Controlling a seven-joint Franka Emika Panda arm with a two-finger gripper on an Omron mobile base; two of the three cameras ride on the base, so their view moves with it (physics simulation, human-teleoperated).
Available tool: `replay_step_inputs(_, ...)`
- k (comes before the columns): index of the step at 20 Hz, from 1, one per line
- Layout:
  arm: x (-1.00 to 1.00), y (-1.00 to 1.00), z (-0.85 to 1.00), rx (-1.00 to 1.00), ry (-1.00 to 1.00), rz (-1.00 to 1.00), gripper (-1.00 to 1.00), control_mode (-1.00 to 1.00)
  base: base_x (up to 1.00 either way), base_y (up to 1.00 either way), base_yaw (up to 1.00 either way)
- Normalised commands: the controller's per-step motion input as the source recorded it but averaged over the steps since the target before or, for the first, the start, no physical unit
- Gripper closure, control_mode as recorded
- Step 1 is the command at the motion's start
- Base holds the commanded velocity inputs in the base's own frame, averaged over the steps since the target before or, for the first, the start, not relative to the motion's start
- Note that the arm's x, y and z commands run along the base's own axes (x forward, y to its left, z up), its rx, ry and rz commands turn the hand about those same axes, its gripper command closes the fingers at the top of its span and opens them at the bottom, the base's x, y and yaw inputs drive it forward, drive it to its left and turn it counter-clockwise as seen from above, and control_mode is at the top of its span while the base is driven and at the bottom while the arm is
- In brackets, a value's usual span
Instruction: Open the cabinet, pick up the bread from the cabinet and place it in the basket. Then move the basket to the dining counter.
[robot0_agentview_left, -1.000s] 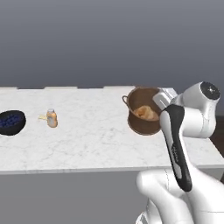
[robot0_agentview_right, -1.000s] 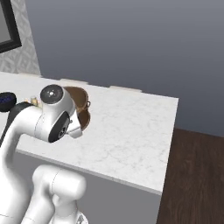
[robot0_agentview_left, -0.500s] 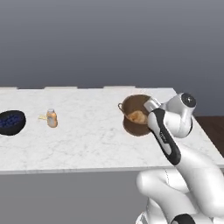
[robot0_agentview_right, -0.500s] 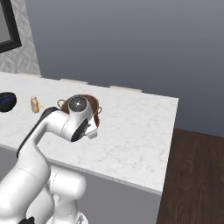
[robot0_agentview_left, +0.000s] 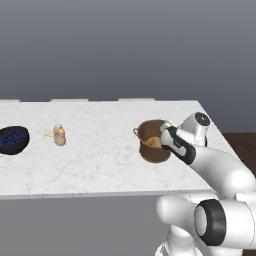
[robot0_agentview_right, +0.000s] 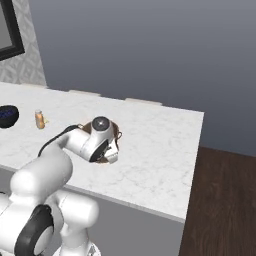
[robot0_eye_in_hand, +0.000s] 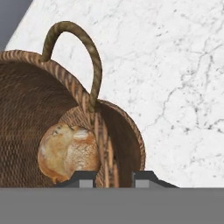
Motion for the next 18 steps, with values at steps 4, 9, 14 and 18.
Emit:
replay_step_inputs(4, 0.38, 0.0, -0.55, 0.0, 0.0, 0.0, 1.0, -1.0, 0.0, 0.0, 0.0)
replay_step_inputs(9, 0.36, 0.0, -0.53, 0.0, 0.01, 0.0, 1.0, -1.0, 0.0, 0.0, 0.0)
replay_step_inputs(14, 0.36, 0.0, -0.5, 0.0, 0.0, 0.0, -1.0, -1.0, 0.0, 0.0, 0.0)
replay_step_inputs(18, 0.03, 0.0, -0.06, 0.0, 0.0, 0.0, -1.0, -1.0, 0.0, 0.0, 0.0)
